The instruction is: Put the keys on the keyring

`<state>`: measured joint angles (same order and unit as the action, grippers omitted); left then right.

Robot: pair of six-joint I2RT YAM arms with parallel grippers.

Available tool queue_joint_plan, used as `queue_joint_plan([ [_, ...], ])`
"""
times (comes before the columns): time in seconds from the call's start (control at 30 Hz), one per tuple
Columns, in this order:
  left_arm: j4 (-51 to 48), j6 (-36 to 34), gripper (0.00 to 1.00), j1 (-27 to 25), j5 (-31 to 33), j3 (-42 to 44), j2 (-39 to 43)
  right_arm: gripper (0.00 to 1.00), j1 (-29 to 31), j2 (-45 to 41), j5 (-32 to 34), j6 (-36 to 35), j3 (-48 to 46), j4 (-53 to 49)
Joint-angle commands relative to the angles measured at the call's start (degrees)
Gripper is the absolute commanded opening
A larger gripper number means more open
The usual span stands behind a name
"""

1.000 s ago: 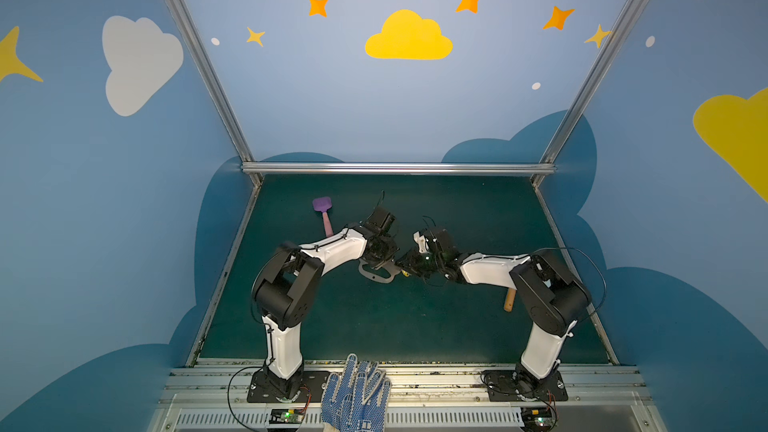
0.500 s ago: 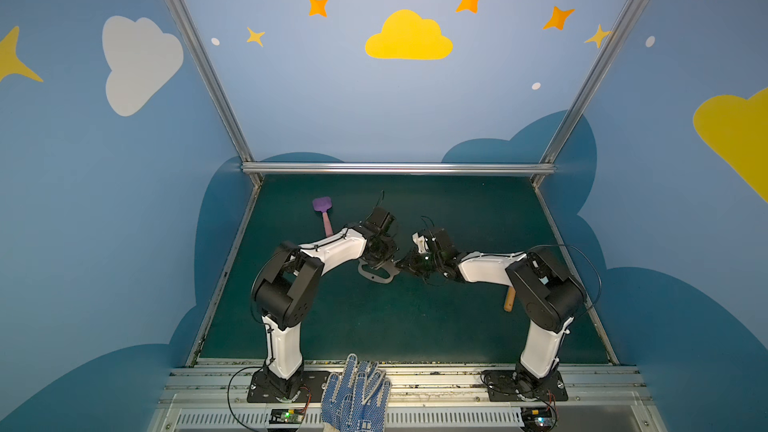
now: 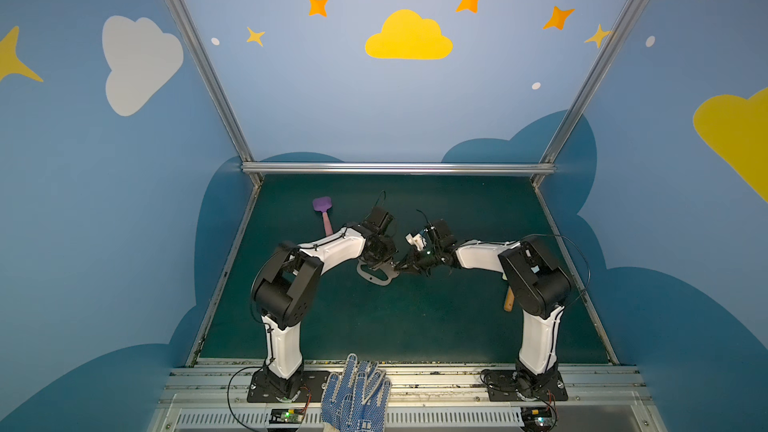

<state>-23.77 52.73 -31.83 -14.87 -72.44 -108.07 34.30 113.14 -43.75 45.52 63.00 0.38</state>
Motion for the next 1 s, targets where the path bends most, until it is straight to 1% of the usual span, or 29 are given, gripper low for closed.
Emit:
queue_joint_plan([
  [0.0,0.3,-1.2,0.04,-0.5,-2.2,-1.4,0.2,0.0,-0.9,1.3,-6.2,-7.5,2.8,-10.2],
  [0.13,0.1,-1.2,0.04,-0.6,-2.1,-0.8,0.4,0.0,-3.0,1.7,-6.9,-10.8,3.8,-14.6],
  [0.2,0.1,-1.2,0.04,-0.6,-2.0,-0.5,0.4,0.03,-3.9,1.7,-6.7,-11.9,4.2,-16.1],
  [0.23,0.1,-1.1,0.04,-0.6,-2.1,-0.4,0.4,0.07,-4.3,1.7,-6.4,-12.1,4.2,-16.5],
  [0.3,0.2,-1.0,0.04,-0.7,-2.2,-0.4,0.2,0.16,-4.7,0.8,-5.3,-11.3,3.6,-15.8],
  [0.4,0.6,-0.3,0.04,-0.7,-2.1,-0.2,0.1,0.21,-4.9,-1.6,-3.7,-9.7,1.8,-13.3],
  [0.47,0.7,0.3,0.04,-0.8,-1.6,-0.3,0.0,0.29,-4.9,-3.2,-3.6,-7.7,0.2,-10.5],
  [0.5,1.0,0.5,0.04,-0.8,-1.6,-0.3,-0.1,0.3,-4.9,-4.0,-3.4,-6.7,-0.9,-9.0],
  [0.6,0.8,1.6,0.04,-0.8,-0.7,-0.6,0.0,0.27,-4.8,-7.4,-1.0,-3.1,-4.8,-3.4],
  [0.77,1.0,3.5,0.04,-0.7,0.9,-0.3,0.5,0.29,-3.9,-12.0,2.9,4.0,-11.6,8.3],
  [0.87,1.2,4.2,0.04,-0.7,1.1,-0.4,0.6,0.3,-3.0,-14.5,6.2,6.8,-14.9,13.3],
  [0.97,1.3,5.0,0.04,-0.7,1.6,-0.2,0.8,0.27,-1.0,-16.3,9.8,8.3,-16.6,15.6],
])
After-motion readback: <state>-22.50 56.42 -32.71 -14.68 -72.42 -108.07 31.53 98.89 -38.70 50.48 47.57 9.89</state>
